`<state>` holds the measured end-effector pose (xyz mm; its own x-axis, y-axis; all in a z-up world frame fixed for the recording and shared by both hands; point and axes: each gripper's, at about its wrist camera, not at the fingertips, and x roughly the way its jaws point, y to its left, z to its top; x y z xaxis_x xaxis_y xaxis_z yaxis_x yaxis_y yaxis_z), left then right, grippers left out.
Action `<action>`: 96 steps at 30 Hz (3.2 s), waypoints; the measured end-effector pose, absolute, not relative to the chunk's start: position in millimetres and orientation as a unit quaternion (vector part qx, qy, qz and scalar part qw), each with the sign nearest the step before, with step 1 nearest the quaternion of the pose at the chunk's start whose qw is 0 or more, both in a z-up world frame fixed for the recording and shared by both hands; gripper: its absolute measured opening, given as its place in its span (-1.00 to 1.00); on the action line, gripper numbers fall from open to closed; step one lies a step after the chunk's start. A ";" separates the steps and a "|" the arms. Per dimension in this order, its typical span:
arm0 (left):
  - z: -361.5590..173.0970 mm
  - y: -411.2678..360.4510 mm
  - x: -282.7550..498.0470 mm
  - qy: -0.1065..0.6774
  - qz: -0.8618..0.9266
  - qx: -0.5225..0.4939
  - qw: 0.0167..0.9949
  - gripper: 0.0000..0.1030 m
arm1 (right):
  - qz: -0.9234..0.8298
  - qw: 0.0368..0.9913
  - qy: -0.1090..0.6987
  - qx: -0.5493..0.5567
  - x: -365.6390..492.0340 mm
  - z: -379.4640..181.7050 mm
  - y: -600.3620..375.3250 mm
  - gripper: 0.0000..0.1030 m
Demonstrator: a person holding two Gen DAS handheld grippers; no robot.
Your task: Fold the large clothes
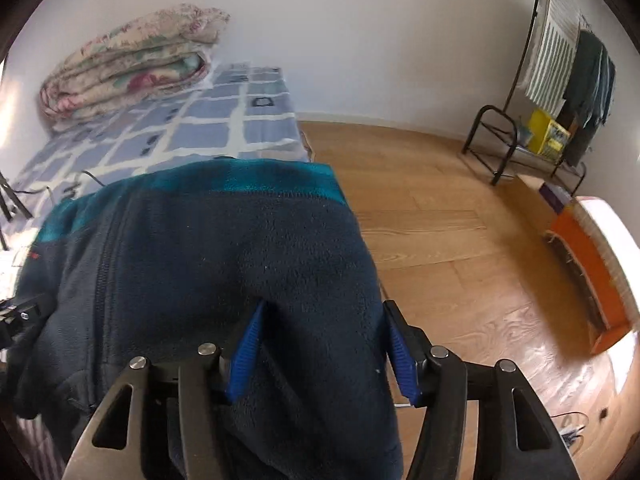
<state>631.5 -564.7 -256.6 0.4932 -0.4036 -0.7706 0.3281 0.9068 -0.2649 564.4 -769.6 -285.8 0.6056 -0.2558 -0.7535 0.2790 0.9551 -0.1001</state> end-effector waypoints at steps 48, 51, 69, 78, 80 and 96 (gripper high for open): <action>102.8 -404.5 233.3 0.227 -0.280 0.014 0.933 0.26 | -0.109 0.955 0.276 0.009 248.0 52.9 -601.1 0.12; 106.1 -389.0 207.4 0.218 -0.277 0.018 0.936 0.26 | -0.108 0.955 0.276 -0.001 221.7 54.2 -579.9 0.12; 64.1 -313.5 91.7 0.220 -0.273 0.030 0.936 0.26 | -0.101 0.958 0.268 0.012 116.9 -0.6 -502.2 0.12; 42.7 -312.9 78.4 0.237 -0.282 0.044 0.929 0.26 | -0.106 0.955 0.275 0.022 99.1 -44.7 -491.1 0.21; 39.6 -312.3 78.2 0.239 -0.280 0.044 0.929 0.26 | -0.104 0.955 0.275 0.026 98.1 -50.2 -491.2 0.28; 22.1 -317.7 82.3 0.243 -0.278 0.044 0.928 0.69 | -0.111 0.954 0.274 0.040 106.0 -78.0 -487.2 0.85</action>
<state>82.3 -317.7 22.1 0.7279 -0.4948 -0.4747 0.5371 0.8418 -0.0540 106.0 -487.2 -78.0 0.8254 -0.1894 -0.5318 0.2337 0.9722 0.0165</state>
